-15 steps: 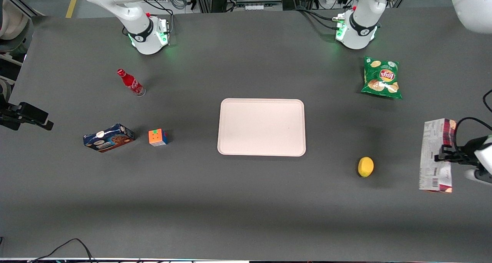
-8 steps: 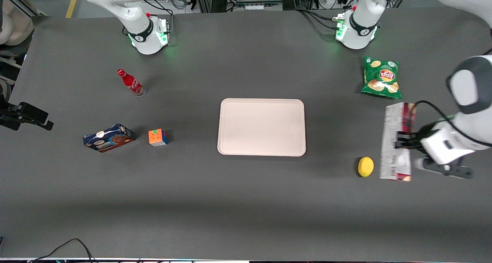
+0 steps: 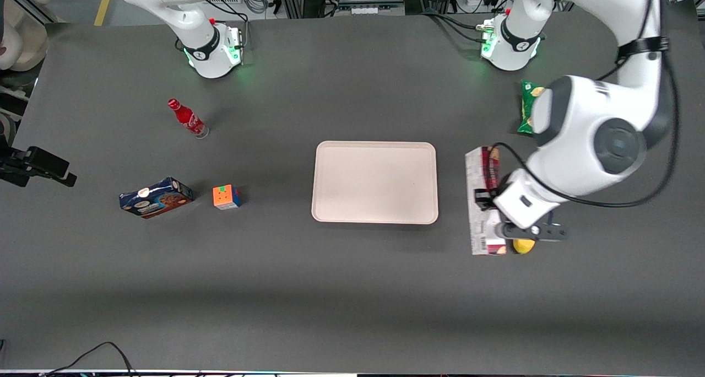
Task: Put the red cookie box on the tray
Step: 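Carry the upright cookie box with the left gripper over the white tray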
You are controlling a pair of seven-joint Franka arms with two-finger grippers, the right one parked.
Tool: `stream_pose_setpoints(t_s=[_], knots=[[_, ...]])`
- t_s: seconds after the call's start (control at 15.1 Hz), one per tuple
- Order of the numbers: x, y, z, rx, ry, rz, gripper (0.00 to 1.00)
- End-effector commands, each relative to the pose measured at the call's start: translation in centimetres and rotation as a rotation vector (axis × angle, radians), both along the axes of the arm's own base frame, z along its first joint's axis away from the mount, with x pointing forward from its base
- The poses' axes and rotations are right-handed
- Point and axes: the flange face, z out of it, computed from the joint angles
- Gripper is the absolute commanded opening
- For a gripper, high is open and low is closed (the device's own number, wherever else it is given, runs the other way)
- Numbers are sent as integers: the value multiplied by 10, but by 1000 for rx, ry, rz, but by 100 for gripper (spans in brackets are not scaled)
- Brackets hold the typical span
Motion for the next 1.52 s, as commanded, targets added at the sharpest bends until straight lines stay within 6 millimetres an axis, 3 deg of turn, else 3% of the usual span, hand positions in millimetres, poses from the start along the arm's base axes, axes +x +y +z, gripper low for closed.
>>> stream_pose_setpoints(t_s=[0.0, 0.2, 0.53, 0.73, 1.19, 1.46], knots=[[-54, -45, -23, 6, -70, 82, 0], [-96, -78, -68, 20, -188, 84, 0], [-133, -93, -113, 60, -198, 6, 0], [-146, -88, -138, 46, -215, 1, 0], [-149, -89, -181, 35, -229, -8, 0], [-162, -85, -200, 25, -241, -11, 0]])
